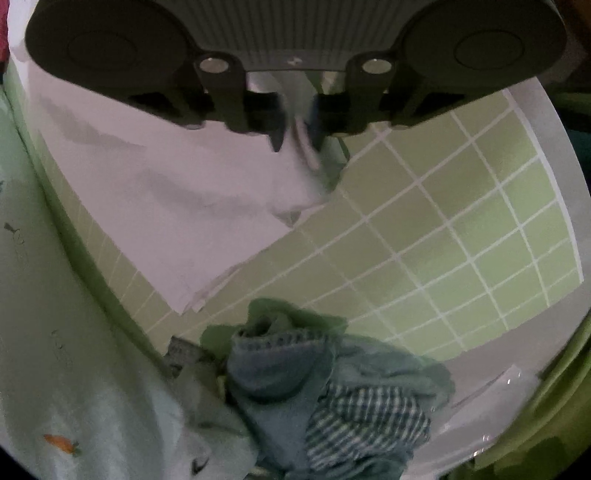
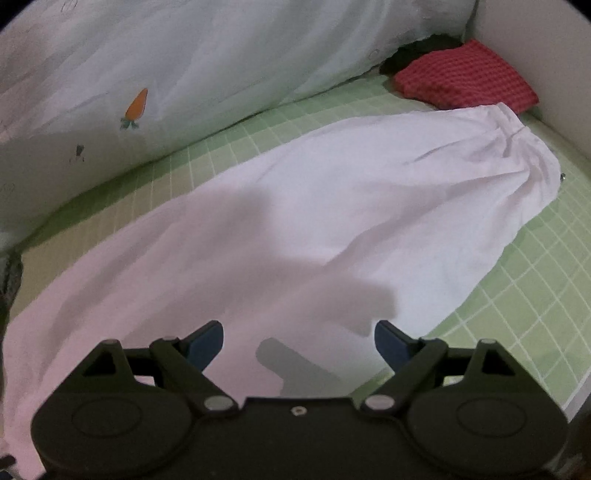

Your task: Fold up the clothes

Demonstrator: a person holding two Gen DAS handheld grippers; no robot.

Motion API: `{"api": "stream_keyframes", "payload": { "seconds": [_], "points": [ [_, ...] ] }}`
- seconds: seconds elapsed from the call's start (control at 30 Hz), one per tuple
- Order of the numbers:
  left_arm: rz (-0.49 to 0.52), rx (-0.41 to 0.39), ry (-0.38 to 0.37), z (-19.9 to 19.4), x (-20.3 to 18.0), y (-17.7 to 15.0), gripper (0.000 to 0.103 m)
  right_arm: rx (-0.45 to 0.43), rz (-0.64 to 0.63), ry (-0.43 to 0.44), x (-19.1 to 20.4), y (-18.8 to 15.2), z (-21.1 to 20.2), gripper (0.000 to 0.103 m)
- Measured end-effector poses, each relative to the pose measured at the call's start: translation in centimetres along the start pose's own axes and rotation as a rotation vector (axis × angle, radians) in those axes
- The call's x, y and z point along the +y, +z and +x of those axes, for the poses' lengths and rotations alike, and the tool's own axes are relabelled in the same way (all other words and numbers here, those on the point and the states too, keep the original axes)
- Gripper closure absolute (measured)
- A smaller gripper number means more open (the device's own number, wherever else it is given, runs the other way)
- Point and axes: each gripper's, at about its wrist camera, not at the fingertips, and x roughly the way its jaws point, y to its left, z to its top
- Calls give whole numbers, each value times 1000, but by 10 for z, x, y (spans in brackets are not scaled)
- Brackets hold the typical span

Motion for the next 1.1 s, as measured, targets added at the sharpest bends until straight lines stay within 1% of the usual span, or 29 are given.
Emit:
{"api": "stream_keyframes", "payload": {
  "seconds": [0.1,0.37,0.4,0.6,0.67,0.7,0.73,0.77,0.83,0.93,0.97,1.0,1.07,1.1],
  "points": [
    [45,-60,-41,-14,-21,0,95,-4,20,15,-11,5,-1,13],
    [320,-167,-220,-46,-136,-31,97,16,55,40,-63,8,-5,13],
    [356,-170,-238,-48,-150,-38,97,17,59,42,-72,9,-6,13],
    [581,-71,-286,-42,-231,-131,97,18,70,42,-122,22,-11,13],
    [605,13,-252,-27,-240,-162,96,22,73,38,-139,26,-11,13],
    [613,54,-211,-18,-240,-176,96,25,71,38,-147,28,-9,13],
    [620,85,-173,-10,-241,-188,96,27,69,37,-155,30,-8,13],
    [619,94,-148,-7,-240,-194,95,30,68,36,-163,33,-7,13],
    [585,82,-128,-7,-236,-200,93,36,64,32,-177,37,-3,13],
    [529,69,-125,-14,-236,-199,91,46,71,29,-194,45,5,13],
    [521,64,-118,-17,-238,-198,87,50,80,30,-197,49,8,13],
    [515,60,-116,-20,-241,-197,85,53,89,31,-201,52,11,13],
    [500,49,-127,-27,-246,-193,75,55,100,39,-205,60,17,13],
    [490,41,-135,-31,-248,-190,71,52,102,44,-205,65,21,12]
  ]
}}
